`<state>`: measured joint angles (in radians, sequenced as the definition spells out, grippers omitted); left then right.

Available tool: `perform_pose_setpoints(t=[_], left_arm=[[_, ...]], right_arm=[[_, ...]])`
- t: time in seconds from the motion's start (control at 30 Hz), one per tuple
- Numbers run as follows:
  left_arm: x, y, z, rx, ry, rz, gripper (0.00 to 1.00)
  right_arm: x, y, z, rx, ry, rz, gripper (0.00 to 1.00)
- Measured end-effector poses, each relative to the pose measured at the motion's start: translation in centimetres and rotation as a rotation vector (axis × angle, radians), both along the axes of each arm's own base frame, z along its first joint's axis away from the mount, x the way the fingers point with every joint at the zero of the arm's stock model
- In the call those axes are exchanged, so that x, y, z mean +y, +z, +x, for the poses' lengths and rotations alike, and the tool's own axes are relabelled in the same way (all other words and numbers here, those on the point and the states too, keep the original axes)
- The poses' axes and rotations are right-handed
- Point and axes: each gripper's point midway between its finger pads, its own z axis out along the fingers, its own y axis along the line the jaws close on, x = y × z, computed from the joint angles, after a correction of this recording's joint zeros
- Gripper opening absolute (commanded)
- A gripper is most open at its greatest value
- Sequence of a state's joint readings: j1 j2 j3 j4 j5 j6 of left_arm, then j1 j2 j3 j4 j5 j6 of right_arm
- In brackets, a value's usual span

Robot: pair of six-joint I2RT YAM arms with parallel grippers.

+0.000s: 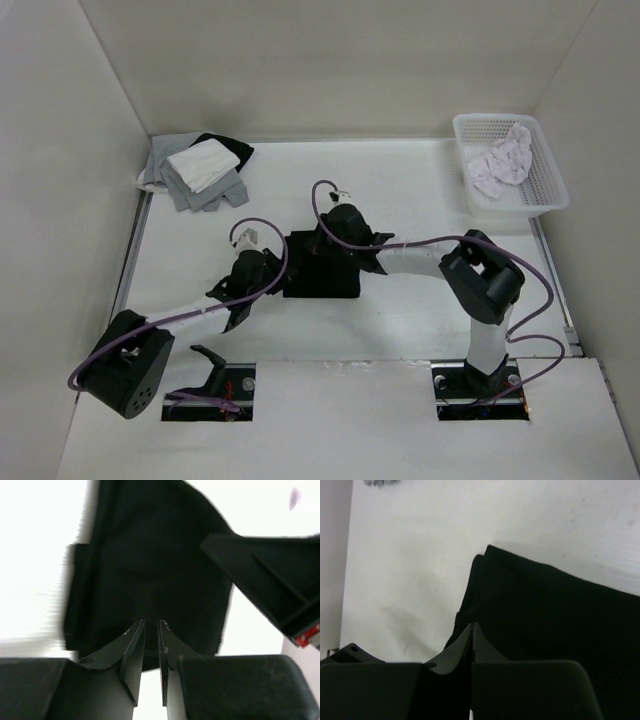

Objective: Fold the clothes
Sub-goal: Fold the tank top

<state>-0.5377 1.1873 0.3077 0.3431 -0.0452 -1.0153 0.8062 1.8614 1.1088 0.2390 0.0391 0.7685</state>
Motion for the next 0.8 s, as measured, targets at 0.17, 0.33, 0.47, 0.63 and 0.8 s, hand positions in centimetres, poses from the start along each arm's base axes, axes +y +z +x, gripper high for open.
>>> perform_pose_setpoints(t=[0.17, 0.33, 0.47, 0.63, 0.8], left_arm=[[2.4, -2.7, -0.6, 0.044, 0.057, 0.033, 0.15], [3.2, -3.3, -1.1, 0.039, 0.079, 0.026, 0.16], [3.5, -3.3, -1.2, 0.031, 0.086, 0.021, 0.16], [3.8, -2.3, -1.8, 0.002, 0.085, 0.005, 0.21], [4.6, 2.3, -2.0, -0.129, 0.105, -0.026, 0.30]], right_arm=[[0.7, -1.8, 0.4, 0.046, 0.009, 0.049, 0.01], [-0.1, -3.2, 2.4, 0.091, -0.040, 0.106, 0.01], [-1.2, -5.1, 3.4, 0.145, -0.087, 0.114, 0.03], [-1.0, -4.9, 3.6, 0.161, -0.099, 0.139, 0.15], [-1.4, -0.8, 3.3, 0.106, -0.079, 0.187, 0.36]])
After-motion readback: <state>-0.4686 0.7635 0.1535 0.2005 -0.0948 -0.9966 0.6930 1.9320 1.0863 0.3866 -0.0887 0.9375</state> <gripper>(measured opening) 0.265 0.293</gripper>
